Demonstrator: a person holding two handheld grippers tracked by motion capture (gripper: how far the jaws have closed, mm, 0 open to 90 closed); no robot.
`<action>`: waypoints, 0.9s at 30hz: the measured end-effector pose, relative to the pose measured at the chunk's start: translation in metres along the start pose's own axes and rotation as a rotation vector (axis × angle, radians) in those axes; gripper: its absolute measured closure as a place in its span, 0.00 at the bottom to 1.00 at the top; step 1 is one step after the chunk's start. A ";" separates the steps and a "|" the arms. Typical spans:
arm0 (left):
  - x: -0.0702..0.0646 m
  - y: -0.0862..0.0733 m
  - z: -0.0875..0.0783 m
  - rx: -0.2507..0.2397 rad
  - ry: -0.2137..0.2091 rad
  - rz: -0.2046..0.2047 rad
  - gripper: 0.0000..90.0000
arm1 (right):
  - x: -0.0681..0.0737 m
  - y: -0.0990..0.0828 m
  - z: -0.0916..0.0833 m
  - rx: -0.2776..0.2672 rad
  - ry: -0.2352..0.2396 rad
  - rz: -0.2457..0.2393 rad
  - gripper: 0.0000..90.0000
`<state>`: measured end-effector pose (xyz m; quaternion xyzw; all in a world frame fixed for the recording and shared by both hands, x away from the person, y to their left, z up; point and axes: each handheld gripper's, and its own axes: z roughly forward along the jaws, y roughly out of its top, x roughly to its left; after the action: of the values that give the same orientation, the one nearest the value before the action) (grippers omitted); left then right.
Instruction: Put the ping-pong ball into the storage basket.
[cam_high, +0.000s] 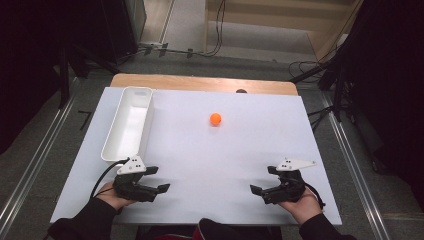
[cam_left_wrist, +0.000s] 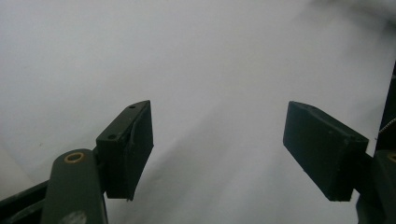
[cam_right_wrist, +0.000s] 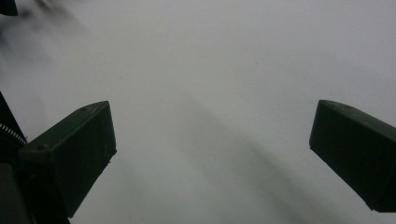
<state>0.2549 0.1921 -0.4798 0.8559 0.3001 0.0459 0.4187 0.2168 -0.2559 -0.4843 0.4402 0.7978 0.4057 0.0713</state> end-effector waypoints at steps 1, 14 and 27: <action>0.000 0.000 0.000 0.000 0.000 0.000 0.27 | 0.000 0.000 0.000 0.000 0.000 0.000 0.00; -0.001 0.002 0.005 0.037 -0.026 -0.005 0.28 | -0.006 0.000 0.002 0.005 0.025 0.013 0.00; 0.000 0.002 0.005 0.067 -0.012 -0.022 0.28 | -0.005 -0.001 0.004 0.027 0.015 0.006 0.00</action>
<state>0.2573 0.1878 -0.4811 0.8663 0.3083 0.0262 0.3922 0.2210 -0.2576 -0.4889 0.4402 0.8025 0.3985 0.0581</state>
